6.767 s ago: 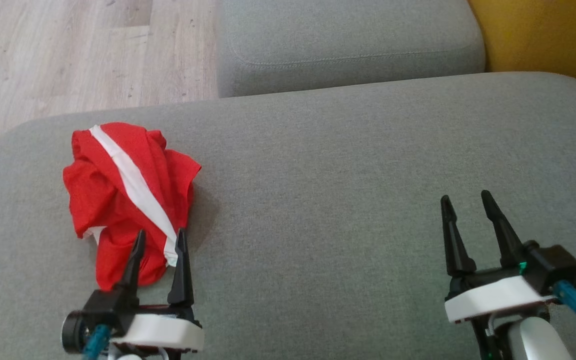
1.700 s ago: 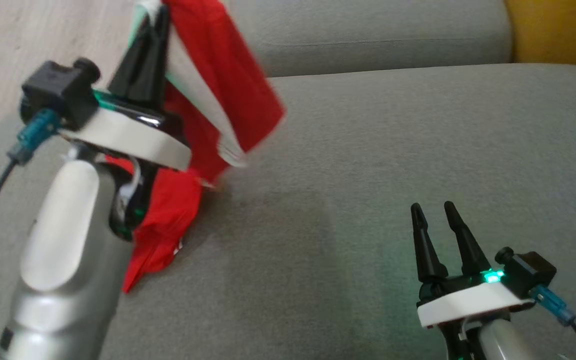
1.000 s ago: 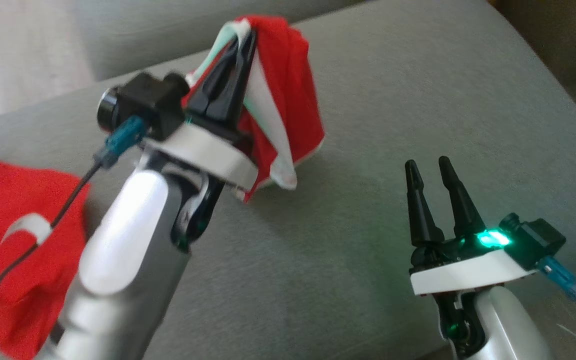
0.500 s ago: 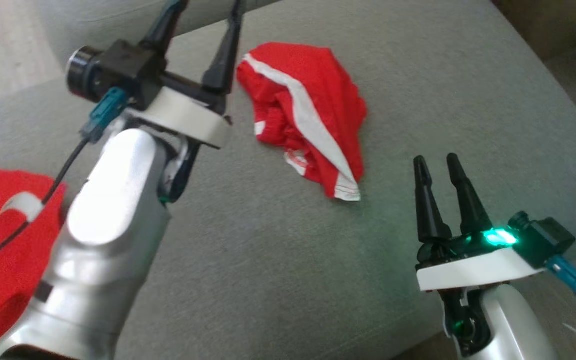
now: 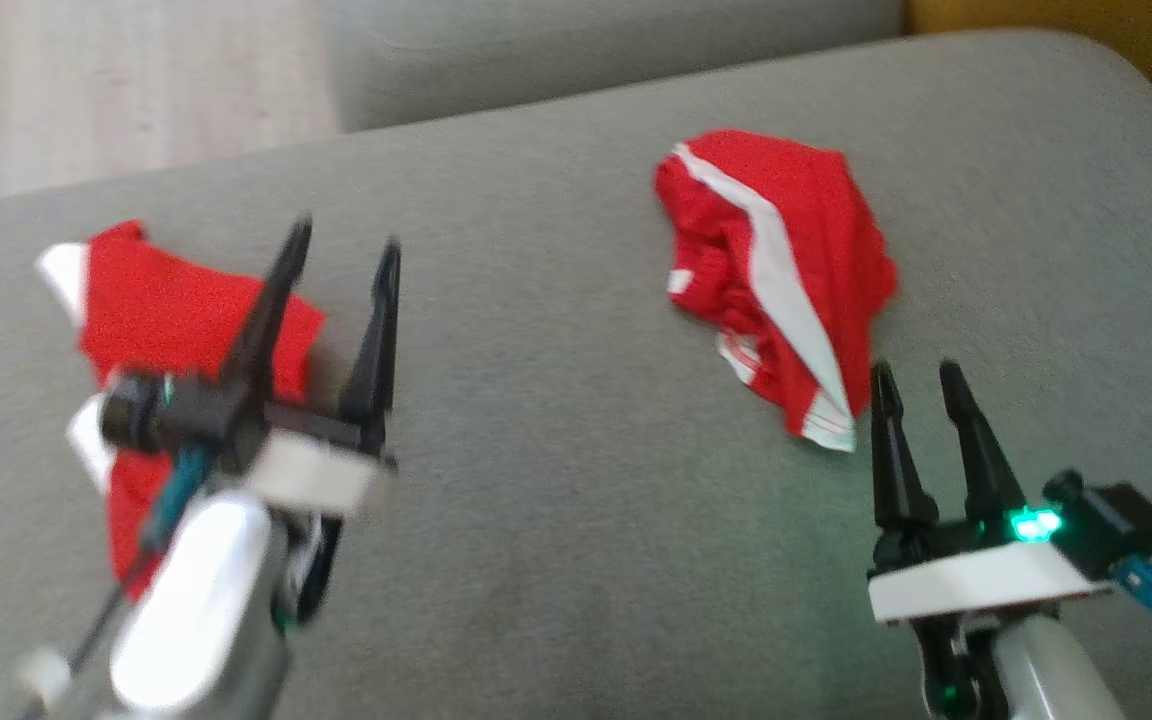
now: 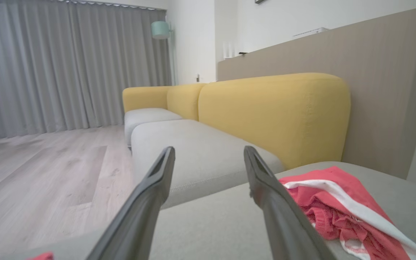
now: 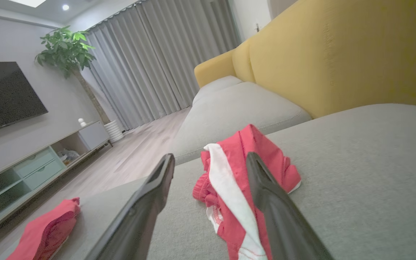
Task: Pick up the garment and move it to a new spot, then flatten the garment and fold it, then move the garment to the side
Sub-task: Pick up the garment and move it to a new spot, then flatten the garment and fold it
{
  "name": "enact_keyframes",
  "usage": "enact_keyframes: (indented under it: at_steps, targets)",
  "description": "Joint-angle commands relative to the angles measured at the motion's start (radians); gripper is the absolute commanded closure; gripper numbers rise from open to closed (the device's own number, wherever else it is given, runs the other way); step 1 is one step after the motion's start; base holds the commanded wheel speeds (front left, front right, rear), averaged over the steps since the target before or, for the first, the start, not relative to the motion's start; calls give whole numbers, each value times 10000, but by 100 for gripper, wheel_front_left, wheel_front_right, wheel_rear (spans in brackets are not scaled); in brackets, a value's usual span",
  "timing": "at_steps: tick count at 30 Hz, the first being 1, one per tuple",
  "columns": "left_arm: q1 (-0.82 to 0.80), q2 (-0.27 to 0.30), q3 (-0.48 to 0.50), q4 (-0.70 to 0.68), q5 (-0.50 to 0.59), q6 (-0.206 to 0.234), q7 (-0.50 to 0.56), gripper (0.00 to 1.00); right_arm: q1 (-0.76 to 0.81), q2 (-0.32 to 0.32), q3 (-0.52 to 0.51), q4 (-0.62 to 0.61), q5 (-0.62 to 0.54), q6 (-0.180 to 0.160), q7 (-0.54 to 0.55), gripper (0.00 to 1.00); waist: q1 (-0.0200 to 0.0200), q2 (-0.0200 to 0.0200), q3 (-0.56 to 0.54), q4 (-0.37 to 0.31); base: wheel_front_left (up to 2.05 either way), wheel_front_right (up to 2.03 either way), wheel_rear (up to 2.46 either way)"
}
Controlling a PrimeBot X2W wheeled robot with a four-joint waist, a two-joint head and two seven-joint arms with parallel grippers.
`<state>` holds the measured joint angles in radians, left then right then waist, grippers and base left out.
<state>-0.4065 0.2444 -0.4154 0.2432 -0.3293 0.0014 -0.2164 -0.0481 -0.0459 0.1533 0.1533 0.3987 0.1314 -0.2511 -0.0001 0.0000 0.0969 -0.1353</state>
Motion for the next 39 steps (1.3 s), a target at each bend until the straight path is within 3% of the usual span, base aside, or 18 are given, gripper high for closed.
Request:
enact_keyframes:
  at_steps: [1,5,14,26,39]
  targets:
    - [-26,248,438,-461,-76,96,-156,0,-89,-43,160,-257,-102,-7,-107,0,1,0,-462,591,0,0,0]
    - [1350,163,373,-805,-17,378,-358,0,230,-43,62,-119,-238,-7,-107,0,1,0,-704,965,0,0,0]
    - [3369,-587,532,-1433,181,934,-449,0,627,-43,-9,104,-421,-7,-107,0,1,0,-949,1268,0,0,0]
    - [3442,-988,894,-1698,650,522,-452,0,34,-43,-533,565,-990,-7,-107,0,1,0,-566,1258,0,0,0]
    - [2817,-1265,933,-1383,1010,88,-453,0,-1805,-43,-1544,3948,-1298,-7,-107,0,1,0,509,1740,0,0,0]
